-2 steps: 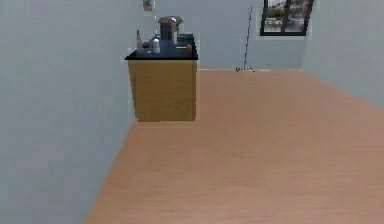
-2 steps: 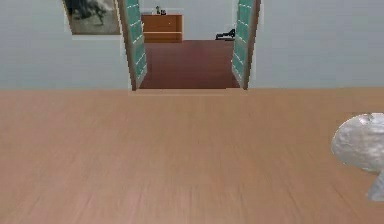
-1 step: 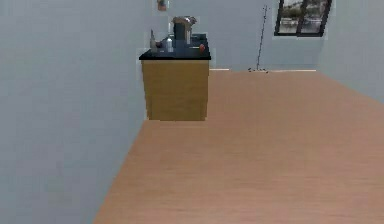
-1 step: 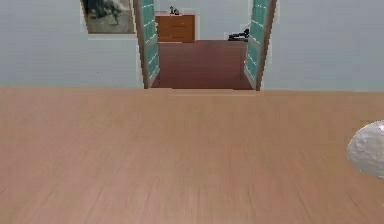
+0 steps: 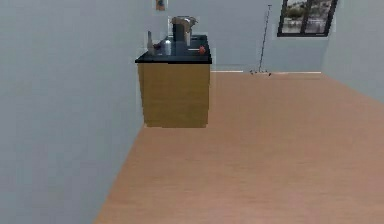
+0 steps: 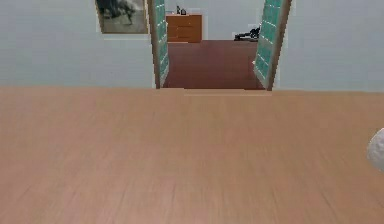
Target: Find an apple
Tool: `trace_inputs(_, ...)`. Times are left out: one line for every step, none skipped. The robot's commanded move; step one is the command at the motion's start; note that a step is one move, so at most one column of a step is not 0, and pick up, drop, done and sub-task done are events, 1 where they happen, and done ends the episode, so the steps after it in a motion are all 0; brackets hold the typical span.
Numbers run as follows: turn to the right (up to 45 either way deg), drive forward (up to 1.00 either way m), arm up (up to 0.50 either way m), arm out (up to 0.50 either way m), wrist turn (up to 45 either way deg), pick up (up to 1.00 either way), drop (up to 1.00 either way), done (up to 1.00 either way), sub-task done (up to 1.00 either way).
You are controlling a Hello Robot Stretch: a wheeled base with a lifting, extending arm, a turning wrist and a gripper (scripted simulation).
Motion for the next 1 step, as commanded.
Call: trace_inputs(-3.0,0.00,0.00,0.00,0.0,0.00,0.00,0.00,0.00)
